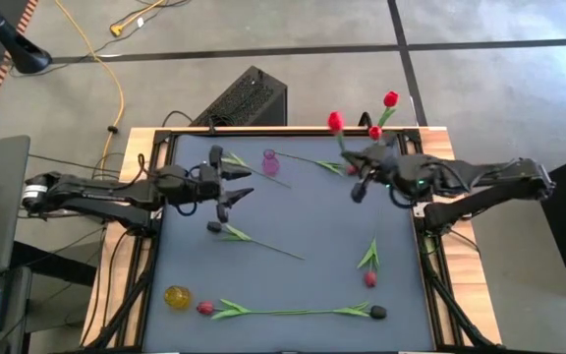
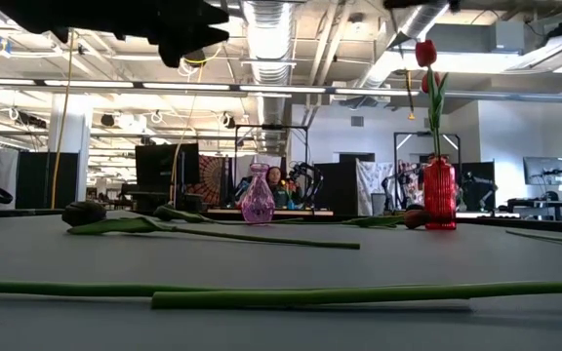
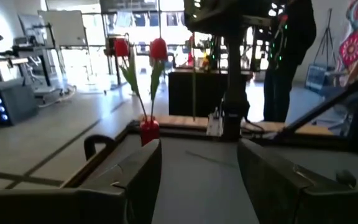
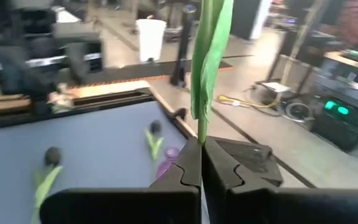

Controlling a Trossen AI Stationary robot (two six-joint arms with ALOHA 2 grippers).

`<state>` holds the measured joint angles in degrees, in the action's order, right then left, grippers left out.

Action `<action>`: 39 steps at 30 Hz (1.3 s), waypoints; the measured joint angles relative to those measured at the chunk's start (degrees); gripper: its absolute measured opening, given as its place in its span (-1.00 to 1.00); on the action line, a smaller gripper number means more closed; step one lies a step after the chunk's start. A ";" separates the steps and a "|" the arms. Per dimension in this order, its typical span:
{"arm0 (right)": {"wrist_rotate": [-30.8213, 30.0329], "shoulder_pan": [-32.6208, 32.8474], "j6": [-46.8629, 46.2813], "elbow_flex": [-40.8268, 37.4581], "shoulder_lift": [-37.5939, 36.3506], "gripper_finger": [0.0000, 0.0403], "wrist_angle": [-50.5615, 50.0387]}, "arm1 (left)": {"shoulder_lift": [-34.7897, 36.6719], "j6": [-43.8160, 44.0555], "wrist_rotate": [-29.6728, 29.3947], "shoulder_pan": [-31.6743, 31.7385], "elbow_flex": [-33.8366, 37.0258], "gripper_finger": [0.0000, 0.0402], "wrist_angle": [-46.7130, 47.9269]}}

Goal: Sort flowers into vase by color
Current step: Put the red flower into the red vase

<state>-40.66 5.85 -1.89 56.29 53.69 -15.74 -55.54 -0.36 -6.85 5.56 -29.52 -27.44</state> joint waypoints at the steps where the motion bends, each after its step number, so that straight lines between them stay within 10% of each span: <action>1: -0.29 -0.14 -0.33 -1.81 -2.02 -0.88 0.39 | -0.29 0.00 0.00 0.00 0.00 -0.01 0.23; 11: -0.63 2.93 -2.58 -12.63 -20.73 -0.88 2.66 | -2.23 -2.19 -0.03 0.05 0.00 -0.01 0.24; 19: -13.35 3.69 -2.76 -13.33 -30.16 -0.88 -2.38 | -2.24 -3.52 -0.04 0.16 0.00 -0.01 0.17; 28: -27.27 -1.16 -3.09 -17.38 -30.77 -0.88 -0.03 | -2.24 -3.50 -0.07 0.33 0.00 -0.01 -0.22; 39: -21.98 -16.94 -3.67 -27.03 -30.42 -0.88 16.11 | -2.24 -1.92 -0.04 0.31 0.00 -0.01 -0.83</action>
<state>-62.64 -11.09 -5.56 29.26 23.27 0.37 -57.78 -2.28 -6.90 5.87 -29.52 -28.27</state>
